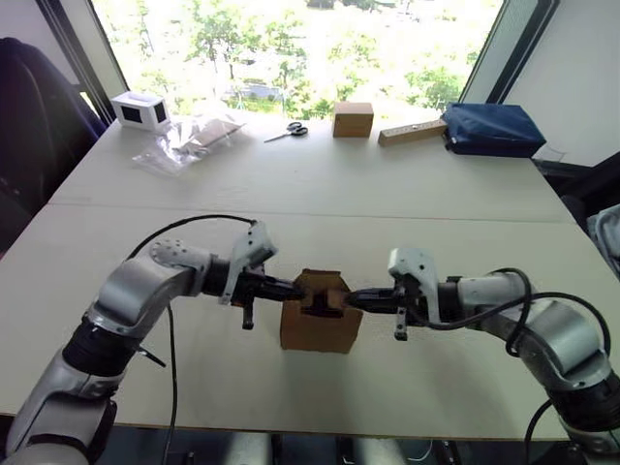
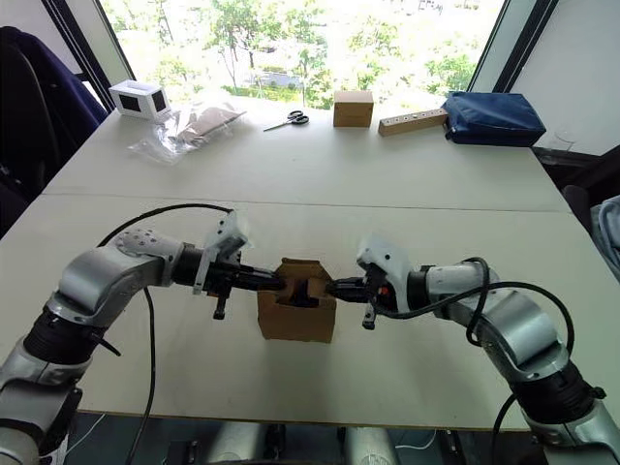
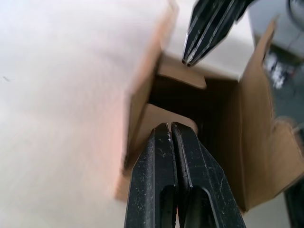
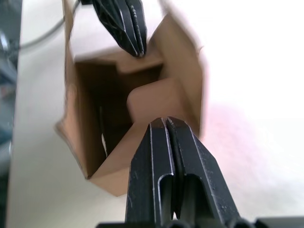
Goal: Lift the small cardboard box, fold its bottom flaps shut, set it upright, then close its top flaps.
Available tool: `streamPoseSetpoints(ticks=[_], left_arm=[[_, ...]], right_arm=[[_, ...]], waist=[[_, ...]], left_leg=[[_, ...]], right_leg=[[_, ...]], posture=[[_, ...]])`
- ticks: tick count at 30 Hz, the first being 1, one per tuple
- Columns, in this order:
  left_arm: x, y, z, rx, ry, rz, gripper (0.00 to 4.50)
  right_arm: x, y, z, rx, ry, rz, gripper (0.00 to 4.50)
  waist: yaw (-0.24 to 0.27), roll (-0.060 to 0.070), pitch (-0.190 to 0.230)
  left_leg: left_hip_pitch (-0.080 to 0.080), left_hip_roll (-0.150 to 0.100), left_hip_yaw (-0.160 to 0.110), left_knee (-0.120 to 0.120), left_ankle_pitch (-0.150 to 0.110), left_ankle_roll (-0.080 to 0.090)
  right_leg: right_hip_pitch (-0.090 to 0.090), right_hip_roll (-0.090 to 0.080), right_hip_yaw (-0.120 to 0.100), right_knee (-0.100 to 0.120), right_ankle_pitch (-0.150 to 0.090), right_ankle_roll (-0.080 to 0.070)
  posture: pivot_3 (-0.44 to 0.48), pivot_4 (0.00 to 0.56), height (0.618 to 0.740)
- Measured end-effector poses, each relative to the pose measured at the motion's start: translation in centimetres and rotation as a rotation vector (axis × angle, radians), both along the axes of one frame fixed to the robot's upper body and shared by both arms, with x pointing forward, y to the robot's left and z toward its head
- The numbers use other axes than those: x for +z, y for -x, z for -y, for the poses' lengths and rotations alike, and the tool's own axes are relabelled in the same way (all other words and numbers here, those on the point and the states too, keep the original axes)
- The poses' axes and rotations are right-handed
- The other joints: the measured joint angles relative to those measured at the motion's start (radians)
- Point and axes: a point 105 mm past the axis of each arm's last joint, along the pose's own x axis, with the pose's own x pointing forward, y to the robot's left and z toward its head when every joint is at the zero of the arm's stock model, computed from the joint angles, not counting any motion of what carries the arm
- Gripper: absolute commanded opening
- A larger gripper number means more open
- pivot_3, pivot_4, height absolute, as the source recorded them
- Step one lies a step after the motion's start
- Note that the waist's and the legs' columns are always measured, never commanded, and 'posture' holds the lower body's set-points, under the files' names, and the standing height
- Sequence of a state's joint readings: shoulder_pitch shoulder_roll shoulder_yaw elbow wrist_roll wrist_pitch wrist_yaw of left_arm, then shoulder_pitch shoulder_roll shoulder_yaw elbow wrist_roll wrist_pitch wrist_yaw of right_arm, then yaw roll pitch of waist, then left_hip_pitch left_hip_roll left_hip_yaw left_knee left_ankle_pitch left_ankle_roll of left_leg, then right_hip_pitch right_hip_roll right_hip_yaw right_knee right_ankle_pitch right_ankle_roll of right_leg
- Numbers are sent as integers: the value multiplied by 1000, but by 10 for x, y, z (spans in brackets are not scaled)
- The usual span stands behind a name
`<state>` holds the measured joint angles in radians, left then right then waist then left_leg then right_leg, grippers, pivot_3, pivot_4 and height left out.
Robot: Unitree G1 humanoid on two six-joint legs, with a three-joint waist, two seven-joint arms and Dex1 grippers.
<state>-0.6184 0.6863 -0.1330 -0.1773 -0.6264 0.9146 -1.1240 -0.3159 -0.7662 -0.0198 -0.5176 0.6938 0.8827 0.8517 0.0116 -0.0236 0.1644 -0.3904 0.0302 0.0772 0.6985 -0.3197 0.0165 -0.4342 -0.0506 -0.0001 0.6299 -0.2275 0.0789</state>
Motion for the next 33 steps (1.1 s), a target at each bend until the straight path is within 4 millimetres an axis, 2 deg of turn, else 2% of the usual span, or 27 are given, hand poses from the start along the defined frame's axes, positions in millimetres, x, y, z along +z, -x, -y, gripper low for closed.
streamPoseSetpoints(ticks=[3,8,12,14,17,22,28,33], left_arm=[[9,-9,-8,35,47,-9,70],[-3,-25,-20,108,53,-39,70],[-14,-37,-26,146,34,-29,70],[-25,-42,-29,156,8,-25,70],[-39,-46,-20,122,9,-45,70],[-50,-49,-3,34,-10,-39,70],[-56,-45,0,-47,-35,-38,70],[-60,-42,7,-89,-49,-24,70]], right_arm=[[19,2,4,-31,-73,18,0],[33,15,-2,-19,-118,15,0],[32,37,-13,47,-119,-28,0],[24,56,-21,117,-87,-83,0],[17,68,-32,159,-72,-111,0],[12,66,-43,148,-39,-91,0],[-8,61,-44,100,100,-69,0],[-11,58,-44,85,119,-49,0]], waist=[[-1,0,0],[-2,0,0],[1,0,0],[2,0,0],[0,0,0],[0,0,0],[-2,0,0],[1,0,0]], left_leg=[[0,0,0,0,0,0],[0,0,0,0,0,0],[0,0,0,0,0,0],[0,0,0,0,0,0],[-1,-1,0,0,0,0],[-2,-2,0,0,0,0],[-2,-2,1,0,0,1],[-2,-3,0,0,0,1]], right_leg=[[0,0,0,0,0,0],[0,0,0,0,0,0],[0,-1,0,0,0,0],[0,-2,-1,0,0,-1],[0,-3,0,-1,0,-1],[-1,-4,-1,-1,-1,-1],[-2,-5,-1,-1,-1,-1],[-2,-5,-1,-1,-1,-1]], posture=[[0,150,740],[0,150,740],[0,150,740],[0,150,740],[0,150,740],[0,150,740],[0,150,740],[0,150,740]])
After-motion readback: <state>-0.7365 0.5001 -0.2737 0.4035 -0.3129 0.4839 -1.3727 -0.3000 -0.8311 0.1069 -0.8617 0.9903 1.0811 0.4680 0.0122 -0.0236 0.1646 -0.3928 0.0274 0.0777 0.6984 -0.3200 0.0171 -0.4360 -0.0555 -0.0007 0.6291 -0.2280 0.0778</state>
